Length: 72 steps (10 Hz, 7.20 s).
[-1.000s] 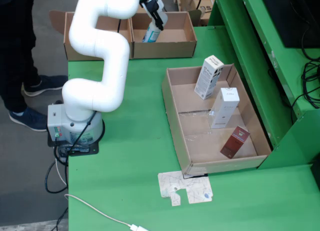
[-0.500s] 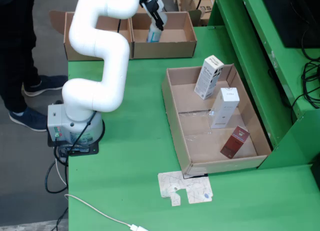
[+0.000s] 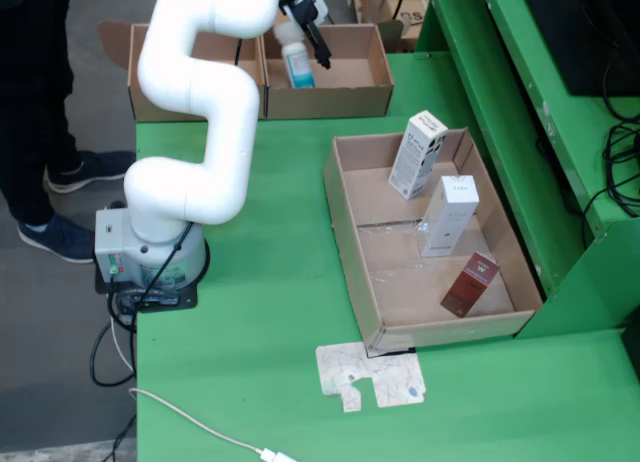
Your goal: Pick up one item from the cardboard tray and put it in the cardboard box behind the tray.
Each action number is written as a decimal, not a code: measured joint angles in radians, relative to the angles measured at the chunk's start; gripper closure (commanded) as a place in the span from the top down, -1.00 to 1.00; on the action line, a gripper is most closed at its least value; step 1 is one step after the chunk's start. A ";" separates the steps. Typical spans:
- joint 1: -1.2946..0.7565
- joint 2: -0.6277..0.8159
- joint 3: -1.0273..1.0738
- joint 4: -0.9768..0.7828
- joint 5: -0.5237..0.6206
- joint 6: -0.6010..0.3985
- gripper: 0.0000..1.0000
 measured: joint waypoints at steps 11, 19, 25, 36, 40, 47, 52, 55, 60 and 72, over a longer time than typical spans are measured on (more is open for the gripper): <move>0.000 0.000 0.000 0.000 0.000 0.000 1.00; 0.000 0.000 0.000 0.000 0.000 0.000 1.00; -0.097 0.152 -0.153 0.052 0.092 -0.087 1.00; -0.397 0.305 -0.443 0.190 0.347 -0.336 1.00; -0.532 0.338 -0.506 0.215 0.425 -0.427 1.00; -0.618 0.456 -0.624 0.219 0.445 -0.471 1.00; -0.706 0.529 -0.675 0.157 0.454 -0.534 1.00; -0.804 0.585 -0.727 0.110 0.558 -0.638 1.00; -1.022 0.621 -0.706 -0.012 0.690 -0.824 1.00; -1.285 0.388 -0.350 -0.440 0.680 -1.023 1.00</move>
